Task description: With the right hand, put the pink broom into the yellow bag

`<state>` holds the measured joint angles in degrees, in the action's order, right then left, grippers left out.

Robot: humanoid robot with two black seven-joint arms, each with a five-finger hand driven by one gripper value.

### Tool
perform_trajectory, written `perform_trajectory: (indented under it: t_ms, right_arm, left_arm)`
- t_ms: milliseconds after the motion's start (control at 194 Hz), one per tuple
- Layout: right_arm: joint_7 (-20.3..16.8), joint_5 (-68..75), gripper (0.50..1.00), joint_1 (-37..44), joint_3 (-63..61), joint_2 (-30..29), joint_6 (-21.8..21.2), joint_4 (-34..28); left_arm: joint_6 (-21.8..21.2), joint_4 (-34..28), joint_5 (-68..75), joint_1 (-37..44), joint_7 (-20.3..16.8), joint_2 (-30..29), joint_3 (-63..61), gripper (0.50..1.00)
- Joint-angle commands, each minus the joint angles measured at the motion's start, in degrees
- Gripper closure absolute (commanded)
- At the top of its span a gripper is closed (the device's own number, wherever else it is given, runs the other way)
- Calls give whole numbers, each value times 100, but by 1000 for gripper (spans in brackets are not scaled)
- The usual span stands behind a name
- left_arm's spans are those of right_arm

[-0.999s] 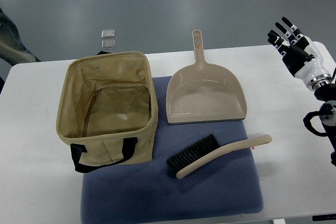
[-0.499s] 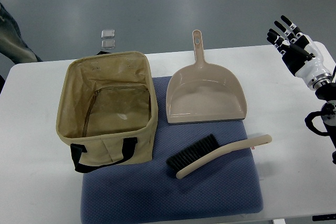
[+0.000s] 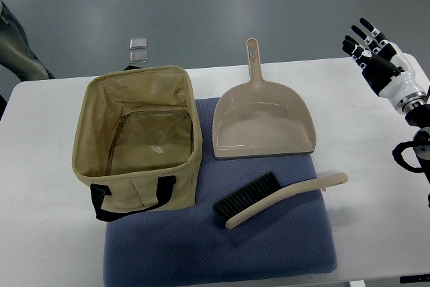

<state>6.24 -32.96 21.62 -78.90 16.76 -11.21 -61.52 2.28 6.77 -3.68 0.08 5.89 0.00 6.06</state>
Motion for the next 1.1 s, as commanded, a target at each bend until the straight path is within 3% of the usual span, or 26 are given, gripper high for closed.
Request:
perform_trajectory:
  t_ms: [0,211,407,829,1097]
  right_arm:
    - [0,0,572,18,33,65,-83,0]
    - [26,-88,574,238,789,671,-110,-18]
    - [483,-800,581,607,1878,1480,-584,-176]
    - [677,-2918,585,1451,3908,2815,-751,-1678]
    - [677,-4544,607,1758,4990,3097,-725,-2461]
  left_arm:
    - [-9,0,-1,0,0,0,0,500]
    - [0,0,-1,0,0,0,0,500]
    - [0,0,-1,0,0,0,0,500]
    - [0,0,-1,0,0,0,0,500]
    - [0,0,-1,0,0,0,0,500]
